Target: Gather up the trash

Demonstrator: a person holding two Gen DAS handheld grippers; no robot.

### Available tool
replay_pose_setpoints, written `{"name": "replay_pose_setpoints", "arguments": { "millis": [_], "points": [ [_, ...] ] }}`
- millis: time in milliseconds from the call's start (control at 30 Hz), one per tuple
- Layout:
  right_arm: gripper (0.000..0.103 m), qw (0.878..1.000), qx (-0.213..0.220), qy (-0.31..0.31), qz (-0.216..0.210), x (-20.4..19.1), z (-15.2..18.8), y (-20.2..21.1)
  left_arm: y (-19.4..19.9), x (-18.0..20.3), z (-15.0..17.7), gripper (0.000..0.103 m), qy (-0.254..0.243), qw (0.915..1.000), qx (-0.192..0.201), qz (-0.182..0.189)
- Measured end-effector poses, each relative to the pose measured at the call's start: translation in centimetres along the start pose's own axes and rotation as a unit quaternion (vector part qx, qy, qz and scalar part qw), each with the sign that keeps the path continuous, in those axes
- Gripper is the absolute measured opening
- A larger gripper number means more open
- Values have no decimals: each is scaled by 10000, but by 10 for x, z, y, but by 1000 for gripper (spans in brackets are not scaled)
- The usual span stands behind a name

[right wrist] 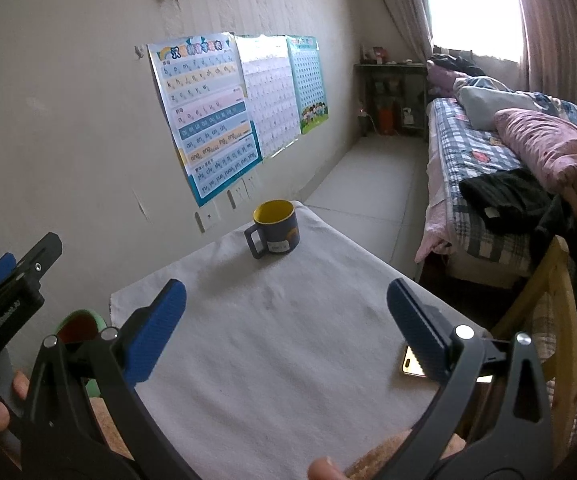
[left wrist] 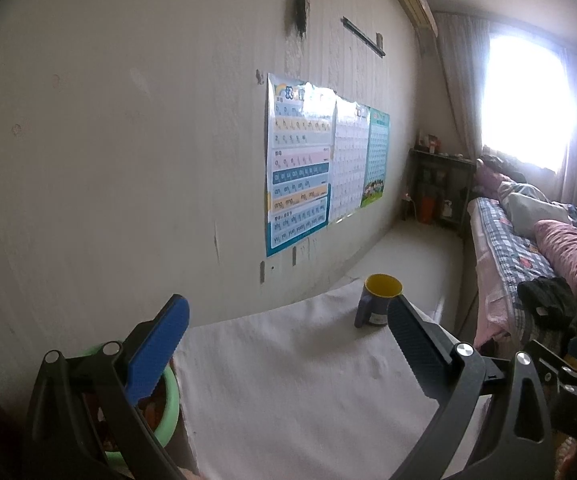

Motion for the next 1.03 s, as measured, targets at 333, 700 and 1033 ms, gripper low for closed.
{"name": "replay_pose_setpoints", "arguments": {
  "millis": [333,700,1033],
  "points": [
    [99,10000,-5,-8,69,2,0,0,0,5,3,95,-60,9999,-78,62],
    [99,9997,-110,40,202,1,7,-13,-5,4,11,95,-66,9997,-188,143],
    [99,9868,-1137,-250,1126,53,79,-166,-19,-22,34,95,139,9985,-374,362]
  ]
}}
Point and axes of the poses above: each gripper's, at about its wrist camera, not at the fingertips, and y roughly against the way its jaws point, x to its right, z to its underside, the point moved 6 cm from there along -y, roughly the way its jaws point, and after that the axes turned 11 degrees about -y, right-handed, at the moved point
